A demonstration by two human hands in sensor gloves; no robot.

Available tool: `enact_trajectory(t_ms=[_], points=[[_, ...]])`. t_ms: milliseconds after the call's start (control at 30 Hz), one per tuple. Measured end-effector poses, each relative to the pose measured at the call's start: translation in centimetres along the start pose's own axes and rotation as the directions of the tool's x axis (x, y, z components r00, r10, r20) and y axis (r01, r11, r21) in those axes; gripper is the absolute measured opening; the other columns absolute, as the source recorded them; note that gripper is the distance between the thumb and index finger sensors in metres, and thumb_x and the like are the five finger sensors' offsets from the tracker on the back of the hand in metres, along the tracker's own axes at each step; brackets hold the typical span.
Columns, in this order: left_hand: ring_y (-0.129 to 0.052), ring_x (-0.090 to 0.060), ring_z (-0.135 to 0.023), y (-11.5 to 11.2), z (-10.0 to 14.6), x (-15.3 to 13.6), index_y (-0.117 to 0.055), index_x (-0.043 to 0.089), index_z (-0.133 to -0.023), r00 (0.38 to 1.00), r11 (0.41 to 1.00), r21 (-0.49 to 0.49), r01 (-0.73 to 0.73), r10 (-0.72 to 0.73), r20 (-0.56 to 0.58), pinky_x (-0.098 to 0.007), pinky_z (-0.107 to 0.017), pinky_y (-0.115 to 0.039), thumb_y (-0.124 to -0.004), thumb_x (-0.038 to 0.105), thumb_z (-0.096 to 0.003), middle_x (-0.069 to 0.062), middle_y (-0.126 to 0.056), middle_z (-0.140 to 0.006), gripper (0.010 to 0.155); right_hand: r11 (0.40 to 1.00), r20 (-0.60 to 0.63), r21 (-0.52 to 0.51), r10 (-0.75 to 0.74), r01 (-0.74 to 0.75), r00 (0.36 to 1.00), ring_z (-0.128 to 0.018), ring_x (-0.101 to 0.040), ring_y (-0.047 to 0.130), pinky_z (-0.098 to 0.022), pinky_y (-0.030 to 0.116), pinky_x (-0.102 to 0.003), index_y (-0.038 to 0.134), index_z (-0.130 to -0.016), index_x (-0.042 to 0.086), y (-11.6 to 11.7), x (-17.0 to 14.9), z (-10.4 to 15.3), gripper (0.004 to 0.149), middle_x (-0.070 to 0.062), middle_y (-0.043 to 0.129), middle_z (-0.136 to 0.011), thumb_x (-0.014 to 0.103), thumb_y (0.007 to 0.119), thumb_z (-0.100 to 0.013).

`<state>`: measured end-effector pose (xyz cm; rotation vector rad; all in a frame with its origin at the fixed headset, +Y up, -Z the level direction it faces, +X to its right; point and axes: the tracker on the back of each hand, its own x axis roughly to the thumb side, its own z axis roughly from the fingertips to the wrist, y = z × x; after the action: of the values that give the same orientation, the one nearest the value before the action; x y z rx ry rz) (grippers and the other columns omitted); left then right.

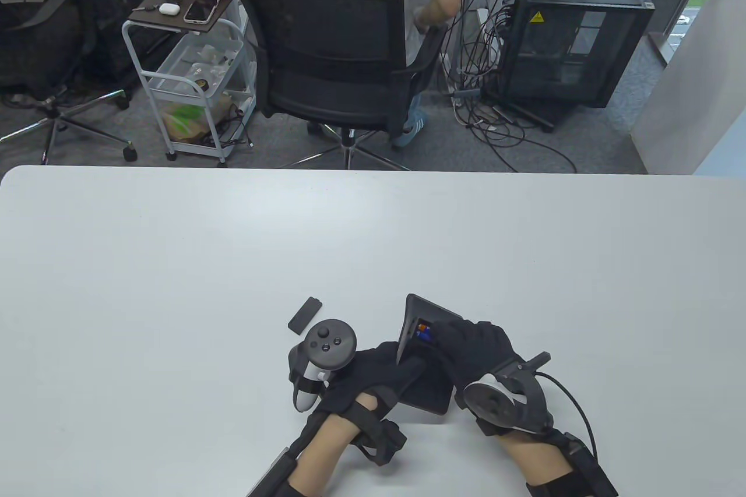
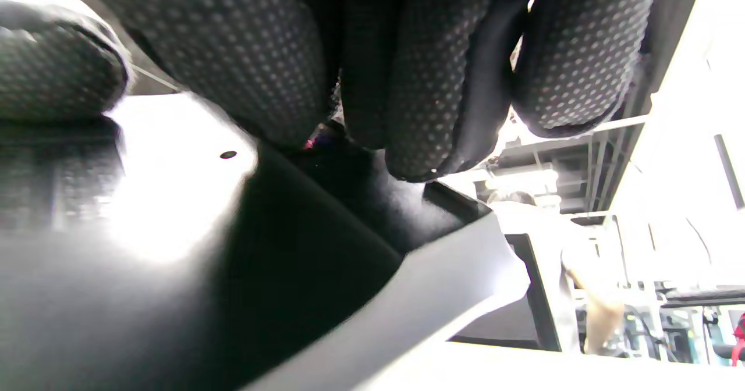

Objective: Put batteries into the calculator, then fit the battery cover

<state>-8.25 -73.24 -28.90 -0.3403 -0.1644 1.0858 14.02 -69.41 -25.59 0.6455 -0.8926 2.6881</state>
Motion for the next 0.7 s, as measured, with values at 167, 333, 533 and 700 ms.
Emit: enact_trajectory(t_ms=[167, 333, 533, 700], points=[[-0.108, -0.025, -0.047, 1.1, 0.0, -0.6, -0.08, 0.005, -0.082, 0.998, 0.997, 0.045, -0.06, 0.06, -0.001, -0.051, -0.053, -0.083, -0.087, 0.048, -0.0423, -0.011, -0.101, -0.067, 0.06, 0.993, -0.035, -0.091, -0.082, 0.078, 0.996, -0.053, -0.035, 0.1, -0.048, 0.083, -0.058, 0.079, -0.089, 0.017, -1.1, -0.8, 0.0, 0.048, -0.016, 0.088, -0.078, 0.035, 0.087, -0.045], [-0.107, -0.025, -0.052, 2.6, -0.1, -1.3, -0.078, 0.008, -0.085, 0.984, 0.98, 0.081, -0.181, 0.179, 0.021, -0.052, -0.056, -0.081, -0.087, 0.048, -0.0425, -0.009, -0.099, -0.071, 0.059, 0.966, -0.115, -0.084, -0.252, 0.243, 0.961, -0.061, -0.042, 0.095, -0.045, 0.084, -0.061, 0.063, -0.1, 0.015, -0.9, -2.3, 0.2, 0.066, -0.021, 0.076, -0.09, 0.052, 0.077, -0.046], [-0.106, -0.025, -0.053, 3.7, 0.1, -1.5, -0.078, 0.008, -0.085, 0.976, 0.97, 0.108, -0.218, 0.216, 0.027, -0.052, -0.057, -0.08, -0.086, 0.049, -0.0427, -0.008, -0.099, -0.072, 0.059, 0.951, -0.144, -0.023, -0.308, 0.308, 0.94, -0.071, -0.048, 0.09, -0.047, 0.083, -0.064, 0.055, -0.104, 0.014, 0.0, -3.2, 0.4, 0.073, -0.026, 0.063, -0.1, 0.056, 0.073, -0.047], [-0.105, -0.025, -0.056, 4.0, 0.0, -1.7, -0.077, 0.011, -0.087, 0.957, 0.953, 0.095, -0.289, 0.284, 0.063, -0.052, -0.058, -0.079, -0.085, 0.05, -0.043, -0.006, -0.097, -0.074, 0.059, 0.91, -0.186, -0.006, -0.408, 0.414, 0.894, -0.075, -0.053, 0.086, -0.043, 0.085, -0.064, 0.047, -0.106, 0.013, 0.5, -3.4, 0.5, 0.081, -0.029, 0.054, -0.104, 0.062, 0.068, -0.046]])
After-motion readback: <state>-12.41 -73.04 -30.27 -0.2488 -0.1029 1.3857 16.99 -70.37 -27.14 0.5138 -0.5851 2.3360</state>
